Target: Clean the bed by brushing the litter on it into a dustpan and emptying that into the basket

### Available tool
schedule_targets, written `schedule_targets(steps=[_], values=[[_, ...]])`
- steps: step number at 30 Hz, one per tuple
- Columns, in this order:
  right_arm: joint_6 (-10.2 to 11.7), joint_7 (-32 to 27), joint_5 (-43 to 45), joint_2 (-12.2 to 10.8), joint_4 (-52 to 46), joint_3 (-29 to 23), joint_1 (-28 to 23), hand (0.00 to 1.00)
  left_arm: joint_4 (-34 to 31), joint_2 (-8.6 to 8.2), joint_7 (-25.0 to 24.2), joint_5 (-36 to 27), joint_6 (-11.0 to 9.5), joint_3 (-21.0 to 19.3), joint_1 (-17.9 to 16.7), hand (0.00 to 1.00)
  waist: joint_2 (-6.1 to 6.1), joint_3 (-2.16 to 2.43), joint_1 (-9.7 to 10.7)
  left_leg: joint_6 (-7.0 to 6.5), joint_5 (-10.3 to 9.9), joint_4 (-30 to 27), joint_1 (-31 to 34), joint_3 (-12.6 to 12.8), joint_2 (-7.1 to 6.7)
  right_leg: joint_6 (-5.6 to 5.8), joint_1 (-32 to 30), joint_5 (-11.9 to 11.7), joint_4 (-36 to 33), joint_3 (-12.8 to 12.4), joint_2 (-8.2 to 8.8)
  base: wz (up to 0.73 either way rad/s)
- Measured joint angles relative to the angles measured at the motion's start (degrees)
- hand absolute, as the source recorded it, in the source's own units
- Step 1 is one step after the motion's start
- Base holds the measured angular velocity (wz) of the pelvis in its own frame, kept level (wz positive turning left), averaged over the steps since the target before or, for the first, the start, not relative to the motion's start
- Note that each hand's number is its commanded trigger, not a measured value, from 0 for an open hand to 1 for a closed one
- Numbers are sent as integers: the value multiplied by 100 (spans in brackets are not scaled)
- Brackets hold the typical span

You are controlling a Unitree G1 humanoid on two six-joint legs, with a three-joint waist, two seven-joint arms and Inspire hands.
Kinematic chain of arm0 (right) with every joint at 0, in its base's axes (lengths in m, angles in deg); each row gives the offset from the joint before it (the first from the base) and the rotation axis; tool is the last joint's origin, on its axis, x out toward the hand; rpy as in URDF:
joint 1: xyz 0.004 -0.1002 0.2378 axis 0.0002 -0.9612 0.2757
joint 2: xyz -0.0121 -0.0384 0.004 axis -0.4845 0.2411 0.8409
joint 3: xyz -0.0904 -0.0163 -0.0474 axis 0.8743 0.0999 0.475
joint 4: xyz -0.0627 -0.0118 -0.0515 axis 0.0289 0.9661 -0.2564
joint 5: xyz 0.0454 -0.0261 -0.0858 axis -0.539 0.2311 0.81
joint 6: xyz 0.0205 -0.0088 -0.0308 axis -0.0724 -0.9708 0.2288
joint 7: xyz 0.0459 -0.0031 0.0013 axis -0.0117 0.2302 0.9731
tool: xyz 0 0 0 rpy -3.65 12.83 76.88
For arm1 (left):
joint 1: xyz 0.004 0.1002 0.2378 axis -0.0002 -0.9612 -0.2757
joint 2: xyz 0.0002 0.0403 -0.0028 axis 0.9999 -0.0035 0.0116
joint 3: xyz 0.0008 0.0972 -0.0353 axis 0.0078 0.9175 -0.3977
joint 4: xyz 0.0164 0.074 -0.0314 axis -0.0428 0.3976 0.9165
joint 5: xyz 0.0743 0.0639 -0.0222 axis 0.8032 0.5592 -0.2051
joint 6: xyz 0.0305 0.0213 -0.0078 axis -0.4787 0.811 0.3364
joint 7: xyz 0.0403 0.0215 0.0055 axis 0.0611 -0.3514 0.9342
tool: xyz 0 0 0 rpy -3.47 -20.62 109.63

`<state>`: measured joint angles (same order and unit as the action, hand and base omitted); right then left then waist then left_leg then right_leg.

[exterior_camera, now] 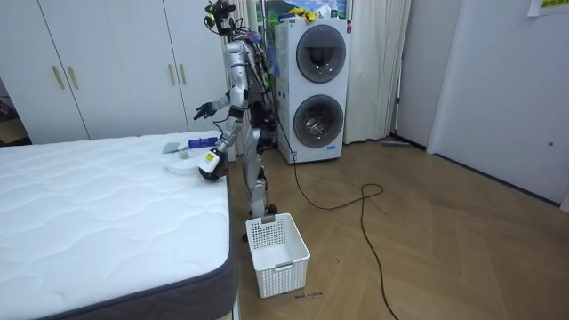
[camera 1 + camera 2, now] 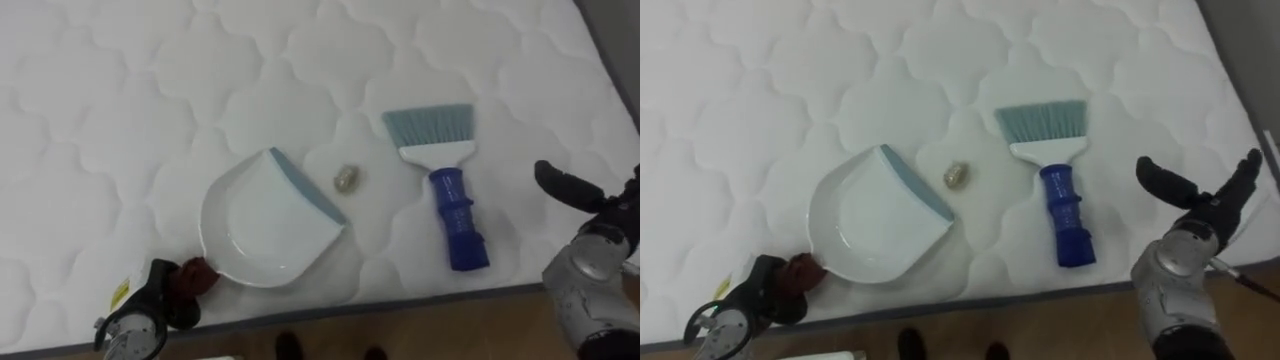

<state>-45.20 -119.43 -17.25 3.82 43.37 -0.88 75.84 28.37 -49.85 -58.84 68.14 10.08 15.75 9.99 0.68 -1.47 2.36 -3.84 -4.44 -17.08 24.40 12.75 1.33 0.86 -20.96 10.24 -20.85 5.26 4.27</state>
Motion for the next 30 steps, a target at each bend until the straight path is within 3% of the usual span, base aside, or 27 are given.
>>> schedule_targets(steps=[7,11,24,30], values=[[21,50,253,7,19,482,7,0,11,0,60,93,129,85,30,100,-4,2,-118,-3,2,0,-74,-1,-3,-6,31,4,-80,63,33,0],[17,450,257,-19,197,783,10,0,8,0,-39,106,226,98,134,100,-29,-14,-142,-3,2,-37,-49,-11,-3,-23,19,20,-73,102,46,0],[-177,1216,262,-88,747,1317,42,0,135,67,-159,161,243,332,504,100,-159,-104,-233,-13,12,-42,99,-104,-10,-23,-45,43,-79,324,87,5],[-233,1390,282,-90,886,1513,102,0,176,67,-171,160,233,414,585,100,-162,-116,-281,-13,12,-37,149,-106,-14,-26,-98,45,-85,327,91,0]])
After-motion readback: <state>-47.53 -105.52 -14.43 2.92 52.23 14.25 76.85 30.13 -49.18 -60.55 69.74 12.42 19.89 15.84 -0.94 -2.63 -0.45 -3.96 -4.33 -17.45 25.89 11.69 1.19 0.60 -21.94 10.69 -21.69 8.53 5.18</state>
